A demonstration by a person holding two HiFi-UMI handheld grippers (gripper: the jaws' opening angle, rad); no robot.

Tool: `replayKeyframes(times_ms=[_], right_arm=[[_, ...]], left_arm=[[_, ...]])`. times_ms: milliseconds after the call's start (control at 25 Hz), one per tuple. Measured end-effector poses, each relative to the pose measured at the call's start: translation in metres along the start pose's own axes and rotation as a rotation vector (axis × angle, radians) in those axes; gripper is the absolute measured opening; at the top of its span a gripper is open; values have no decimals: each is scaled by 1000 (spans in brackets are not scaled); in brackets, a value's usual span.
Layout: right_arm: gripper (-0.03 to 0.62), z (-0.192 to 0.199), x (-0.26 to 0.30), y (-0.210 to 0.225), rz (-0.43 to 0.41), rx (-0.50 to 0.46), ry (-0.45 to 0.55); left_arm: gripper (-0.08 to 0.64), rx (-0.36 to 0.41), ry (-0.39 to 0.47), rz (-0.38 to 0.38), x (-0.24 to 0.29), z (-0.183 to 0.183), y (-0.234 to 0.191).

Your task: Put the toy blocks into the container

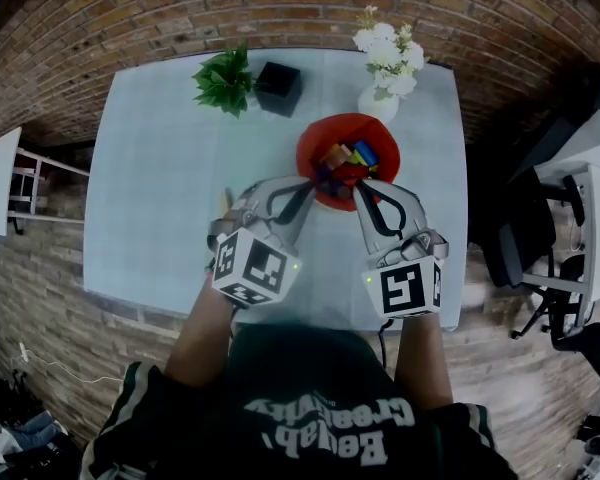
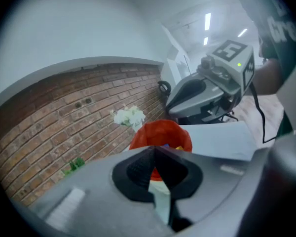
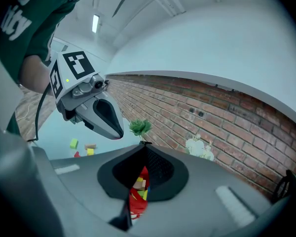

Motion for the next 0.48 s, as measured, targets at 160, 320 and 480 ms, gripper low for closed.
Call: replayKeyframes(times_ms=[160, 320, 480], right_arm=[[6, -16, 6, -17, -15, -9, 17], [6, -34, 20, -36, -41, -22, 41], [6, -55, 38, -56, -78, -35, 66]], left_arm=[[3, 0, -12, -17, -22, 11, -5], [3, -6, -29, -49, -48, 26, -16], [3, -18, -52, -88, -76, 42, -30]])
Point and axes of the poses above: the fingertips, and each gripper's own axes: x forward along the fingers, y to its right, z out of its underside, the point moved 7 cm from there along -x, backward along the fingers, and after that the axes turned 1 degree about y, right-handed, at the moved point
